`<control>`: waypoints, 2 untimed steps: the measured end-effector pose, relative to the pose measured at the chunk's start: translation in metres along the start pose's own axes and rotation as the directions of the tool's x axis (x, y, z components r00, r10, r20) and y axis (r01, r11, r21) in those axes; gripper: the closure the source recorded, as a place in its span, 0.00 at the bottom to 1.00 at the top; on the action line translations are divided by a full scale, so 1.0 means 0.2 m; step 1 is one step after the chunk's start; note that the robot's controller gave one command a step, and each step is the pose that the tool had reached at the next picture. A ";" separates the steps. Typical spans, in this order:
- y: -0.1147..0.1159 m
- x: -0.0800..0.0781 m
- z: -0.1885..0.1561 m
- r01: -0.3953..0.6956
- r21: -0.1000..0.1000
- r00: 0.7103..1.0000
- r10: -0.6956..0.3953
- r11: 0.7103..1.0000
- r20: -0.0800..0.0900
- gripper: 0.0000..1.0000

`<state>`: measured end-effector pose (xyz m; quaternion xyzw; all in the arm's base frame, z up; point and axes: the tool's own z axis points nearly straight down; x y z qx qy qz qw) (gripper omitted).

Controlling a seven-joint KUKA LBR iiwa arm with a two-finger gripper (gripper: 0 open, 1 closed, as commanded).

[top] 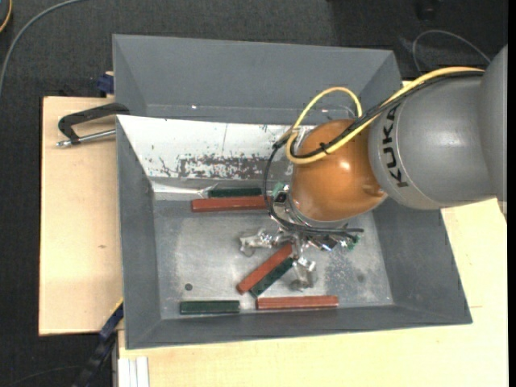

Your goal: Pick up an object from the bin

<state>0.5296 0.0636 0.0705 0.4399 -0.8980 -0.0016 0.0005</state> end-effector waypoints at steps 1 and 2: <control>-0.01 0.00 0.00 -0.004 0.004 1.000 0.004 1.000 0.002 1.00; -0.24 -0.04 -0.86 0.252 0.007 0.968 -0.252 0.968 0.004 1.00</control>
Offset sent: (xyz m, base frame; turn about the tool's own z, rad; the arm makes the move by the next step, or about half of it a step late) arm 0.0000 0.0000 0.0000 0.0000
